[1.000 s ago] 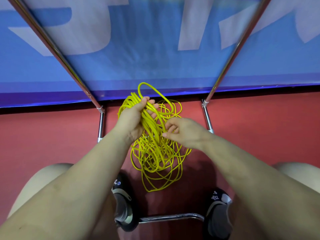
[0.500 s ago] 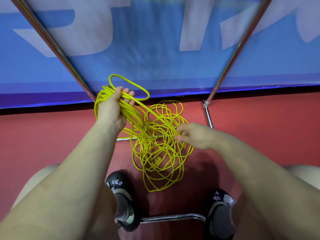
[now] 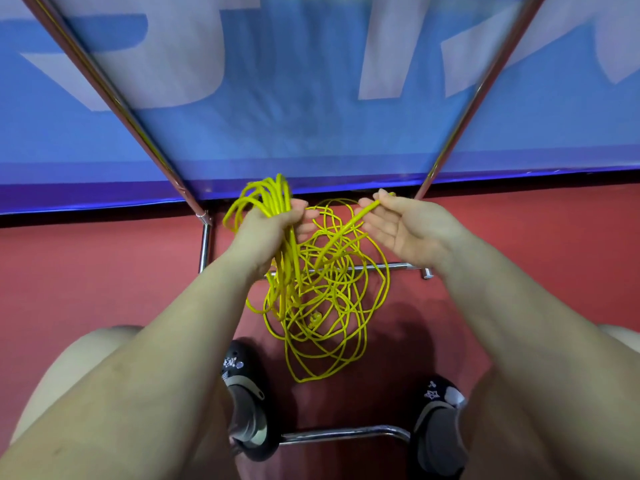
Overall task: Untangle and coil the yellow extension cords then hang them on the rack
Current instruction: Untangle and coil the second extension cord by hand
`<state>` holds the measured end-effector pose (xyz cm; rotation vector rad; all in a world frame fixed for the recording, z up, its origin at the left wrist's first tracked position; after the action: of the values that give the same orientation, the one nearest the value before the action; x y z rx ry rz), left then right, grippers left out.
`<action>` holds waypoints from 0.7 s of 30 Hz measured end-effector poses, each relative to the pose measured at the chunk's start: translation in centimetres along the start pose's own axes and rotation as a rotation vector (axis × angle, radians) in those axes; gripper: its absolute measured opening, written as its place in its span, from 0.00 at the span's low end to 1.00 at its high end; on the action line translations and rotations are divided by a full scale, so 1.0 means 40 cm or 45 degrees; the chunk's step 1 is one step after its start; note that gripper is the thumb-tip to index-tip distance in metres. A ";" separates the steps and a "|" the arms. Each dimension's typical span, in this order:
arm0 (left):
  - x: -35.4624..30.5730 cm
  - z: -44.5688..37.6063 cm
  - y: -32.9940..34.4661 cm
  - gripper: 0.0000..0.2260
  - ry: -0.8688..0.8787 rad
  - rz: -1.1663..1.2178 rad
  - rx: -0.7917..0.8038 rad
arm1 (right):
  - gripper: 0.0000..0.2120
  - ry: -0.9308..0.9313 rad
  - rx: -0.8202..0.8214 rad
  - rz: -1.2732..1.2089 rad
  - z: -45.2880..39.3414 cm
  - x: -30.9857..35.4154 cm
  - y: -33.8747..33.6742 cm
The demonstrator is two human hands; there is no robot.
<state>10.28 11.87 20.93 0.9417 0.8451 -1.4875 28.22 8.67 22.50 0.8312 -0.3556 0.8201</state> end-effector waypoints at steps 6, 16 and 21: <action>0.034 0.033 0.084 0.06 -0.036 -0.252 0.326 | 0.07 0.022 -0.115 -0.328 -0.021 0.003 -0.025; 0.036 0.026 0.119 0.07 0.030 -0.315 0.329 | 0.04 -0.164 0.098 0.000 -0.009 0.057 0.006; 0.022 0.000 0.112 0.06 -0.065 0.035 0.237 | 0.15 -0.320 0.252 1.497 -0.024 -0.034 0.017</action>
<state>14.67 10.97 20.10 1.0434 0.6626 -1.5797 26.80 8.99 21.48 0.8829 -1.0443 1.8633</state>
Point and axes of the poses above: each hand's wrist, its own z-axis away from the middle knuckle, its own y-axis out of the palm, x = y × z, the point moved 9 cm from there along -z, towards the middle knuckle, and after that the axes turned 9 degrees about -z, right-handed, at the moved point
